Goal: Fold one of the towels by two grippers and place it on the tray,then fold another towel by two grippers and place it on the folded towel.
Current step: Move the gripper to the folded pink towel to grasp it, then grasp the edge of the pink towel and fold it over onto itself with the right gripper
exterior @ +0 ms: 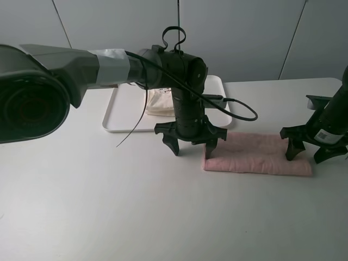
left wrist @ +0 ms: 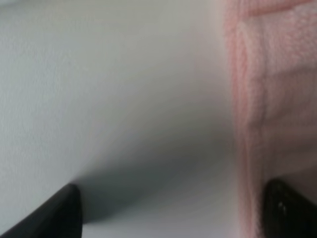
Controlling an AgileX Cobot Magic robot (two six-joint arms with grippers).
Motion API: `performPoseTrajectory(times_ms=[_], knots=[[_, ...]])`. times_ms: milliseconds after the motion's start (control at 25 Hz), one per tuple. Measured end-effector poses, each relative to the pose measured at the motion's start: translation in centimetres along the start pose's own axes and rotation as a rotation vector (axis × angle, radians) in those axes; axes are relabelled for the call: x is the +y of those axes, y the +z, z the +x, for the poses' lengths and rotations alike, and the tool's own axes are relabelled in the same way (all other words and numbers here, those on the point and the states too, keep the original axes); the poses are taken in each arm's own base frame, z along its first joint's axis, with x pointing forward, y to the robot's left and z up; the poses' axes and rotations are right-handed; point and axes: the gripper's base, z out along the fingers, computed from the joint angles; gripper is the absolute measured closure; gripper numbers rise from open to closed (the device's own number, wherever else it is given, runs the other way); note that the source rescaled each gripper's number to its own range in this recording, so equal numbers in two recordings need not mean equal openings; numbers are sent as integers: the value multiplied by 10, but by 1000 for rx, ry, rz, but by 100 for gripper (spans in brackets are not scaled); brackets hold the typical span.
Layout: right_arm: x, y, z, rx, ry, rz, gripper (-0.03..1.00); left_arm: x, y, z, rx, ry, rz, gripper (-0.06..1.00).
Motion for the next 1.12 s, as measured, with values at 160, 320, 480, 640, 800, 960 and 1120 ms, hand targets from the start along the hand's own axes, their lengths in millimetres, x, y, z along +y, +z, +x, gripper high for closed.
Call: performPoseTrajectory(times_ms=[160, 320, 480, 640, 800, 960, 1120], knots=[[0, 2, -1, 9, 4, -2, 34, 0, 0, 0, 0, 6, 0, -1], [2, 3, -1, 10, 37, -27, 66, 0, 0, 0, 0, 10, 0, -1], [6, 4, -1, 11, 56, -51, 92, 0, 0, 0, 0, 14, 0, -1], [7, 4, -1, 11, 33, -65, 92, 0, 0, 0, 0, 14, 0, -1], [7, 3, -2, 9, 13, -84, 92, 0, 0, 0, 0, 16, 0, -1], [7, -2, -2, -7, -3, -87, 92, 0, 0, 0, -1, 18, 1, -1], [10, -9, 1, -29, 13, -113, 92, 0, 0, 0, -3, 18, 2, -1]])
